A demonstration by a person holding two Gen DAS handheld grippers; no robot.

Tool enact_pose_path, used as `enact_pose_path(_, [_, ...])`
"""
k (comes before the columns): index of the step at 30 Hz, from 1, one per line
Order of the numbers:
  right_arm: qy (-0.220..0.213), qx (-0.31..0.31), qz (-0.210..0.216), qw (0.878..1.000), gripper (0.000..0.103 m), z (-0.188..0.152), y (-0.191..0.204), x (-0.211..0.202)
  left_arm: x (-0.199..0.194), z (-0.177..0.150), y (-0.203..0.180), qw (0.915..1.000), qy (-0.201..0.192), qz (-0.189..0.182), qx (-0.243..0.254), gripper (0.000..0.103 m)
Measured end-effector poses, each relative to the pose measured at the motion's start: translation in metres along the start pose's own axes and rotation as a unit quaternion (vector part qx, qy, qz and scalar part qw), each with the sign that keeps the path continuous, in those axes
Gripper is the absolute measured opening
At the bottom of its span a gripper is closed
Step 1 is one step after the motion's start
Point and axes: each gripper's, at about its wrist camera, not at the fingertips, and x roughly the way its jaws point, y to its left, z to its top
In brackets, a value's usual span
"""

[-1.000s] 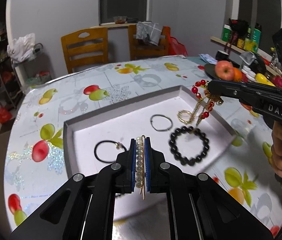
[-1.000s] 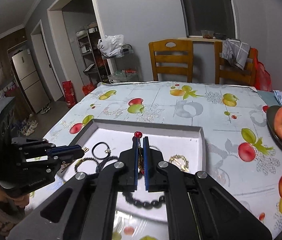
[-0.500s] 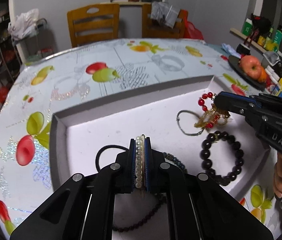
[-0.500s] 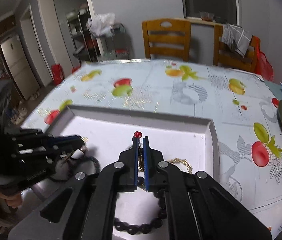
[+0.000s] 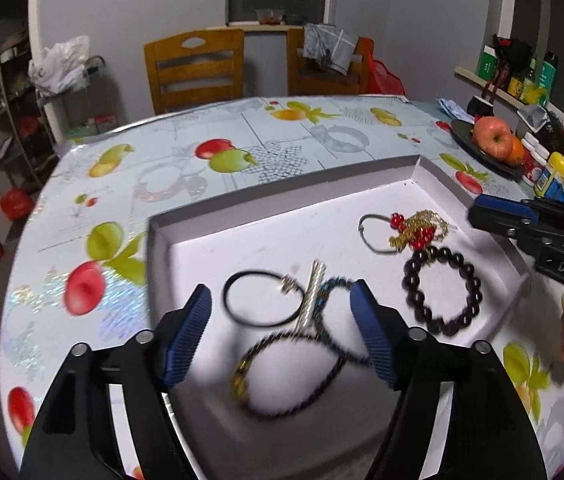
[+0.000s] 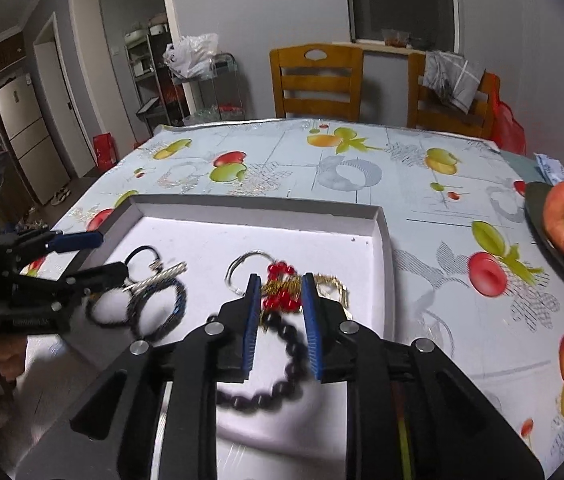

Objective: Organize jewelry
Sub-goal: 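Move the right tool to the pink cord bracelet and grasp it, then grasp the silver hoop with the left tool while the right tool lifts the pink bracelet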

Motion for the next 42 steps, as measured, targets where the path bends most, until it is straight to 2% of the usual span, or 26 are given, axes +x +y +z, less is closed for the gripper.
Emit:
enact_pose_path(5, [-0.016, -0.011, 0.008, 1.000, 0.021, -0.024, 0.014, -0.032, -0.028, -0.024, 0.009, 0.9996, -0.009, -0.015, -0.023, 0.075])
enact_pose_path(11, [-0.014, -0.020, 0.026, 0.999, 0.022, -0.050, 0.033, -0.052, -0.060, -0.059, -0.003, 0.9995, -0.013, -0.028, -0.006, 0.075])
enact_pose_path(16, [0.000, -0.030, 0.057, 0.998, 0.022, -0.070, 0.053, -0.063, -0.085, -0.084, -0.016, 0.9992, -0.020, -0.034, 0.008, 0.076])
enact_pose_path(27, [0.057, -0.081, 0.120, 0.988, 0.022, -0.103, 0.112, -0.058, -0.105, -0.120, 0.005, 0.9993, -0.018, -0.016, -0.030, 0.077])
enact_pose_path(35, [0.100, -0.120, 0.114, 0.981, 0.023, -0.115, 0.139, -0.034, -0.108, -0.127, 0.010, 0.9990, -0.018, -0.018, -0.036, 0.079])
enact_pose_path(37, [0.102, -0.128, 0.111, 0.980, 0.019, -0.116, 0.142, -0.032, -0.108, -0.128, 0.009, 0.9991, -0.017, -0.019, -0.034, 0.079])
enact_pose_path(38, [0.101, -0.133, 0.108, 0.980, 0.005, -0.116, 0.142, -0.031, -0.109, -0.129, 0.008, 0.9991, -0.017, -0.020, -0.033, 0.079])
enact_pose_path(42, [0.091, -0.130, 0.117, 0.980, 0.005, -0.115, 0.140, -0.034, -0.109, -0.130, 0.005, 0.9992, -0.014, -0.023, -0.028, 0.079])
